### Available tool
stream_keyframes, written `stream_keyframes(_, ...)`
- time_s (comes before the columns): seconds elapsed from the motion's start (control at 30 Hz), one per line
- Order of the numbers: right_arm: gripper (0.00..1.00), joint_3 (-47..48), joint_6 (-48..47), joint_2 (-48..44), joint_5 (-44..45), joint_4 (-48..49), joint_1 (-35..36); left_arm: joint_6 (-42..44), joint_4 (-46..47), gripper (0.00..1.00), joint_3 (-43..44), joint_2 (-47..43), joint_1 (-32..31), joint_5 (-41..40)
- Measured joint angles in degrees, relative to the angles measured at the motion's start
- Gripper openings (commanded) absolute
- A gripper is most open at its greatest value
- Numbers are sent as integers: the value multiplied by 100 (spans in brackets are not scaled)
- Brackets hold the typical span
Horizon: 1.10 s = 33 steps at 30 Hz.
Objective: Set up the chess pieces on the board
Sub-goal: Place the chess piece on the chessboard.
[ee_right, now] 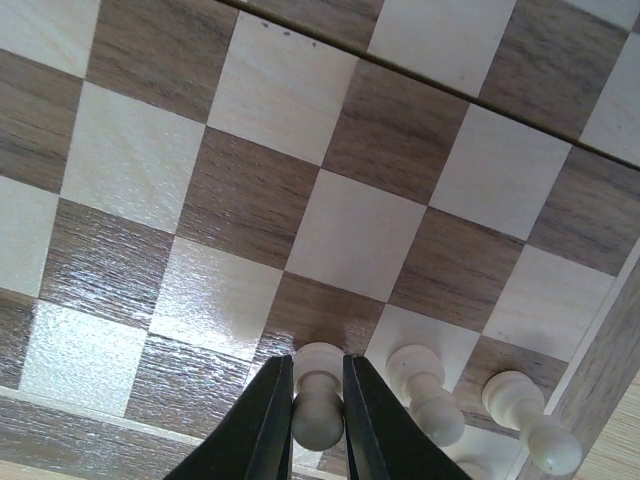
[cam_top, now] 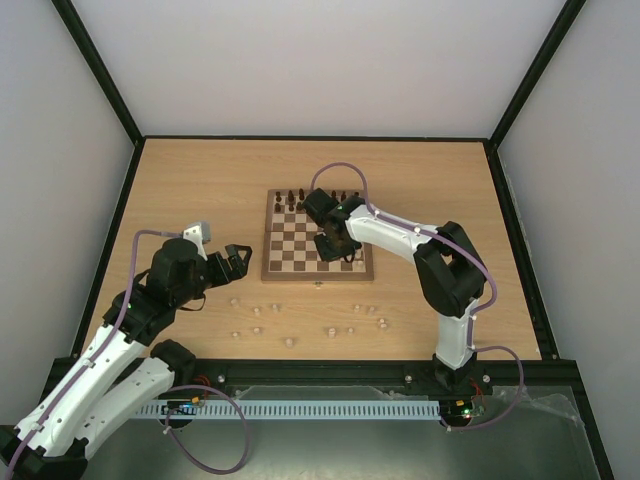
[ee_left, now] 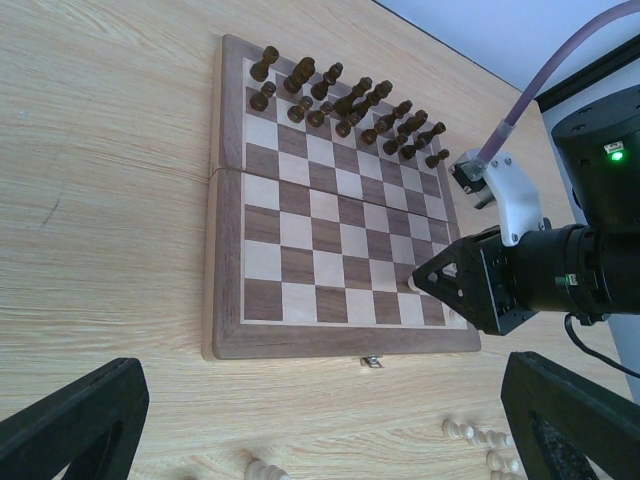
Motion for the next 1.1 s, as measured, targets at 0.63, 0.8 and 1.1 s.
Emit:
stream_keyframes(0.63, 15, -175, -42, 0, -133, 197, -68, -2, 2, 100, 0, 11, 0, 0)
stream_keyframes(0.8, 15, -175, -42, 2, -149, 247, -79, -2, 2, 99, 0, 11, 0, 0)
stream_keyframes(1.1, 20, -175, -46, 2, -175, 302, -109, -2, 4, 100, 0, 11, 0, 0)
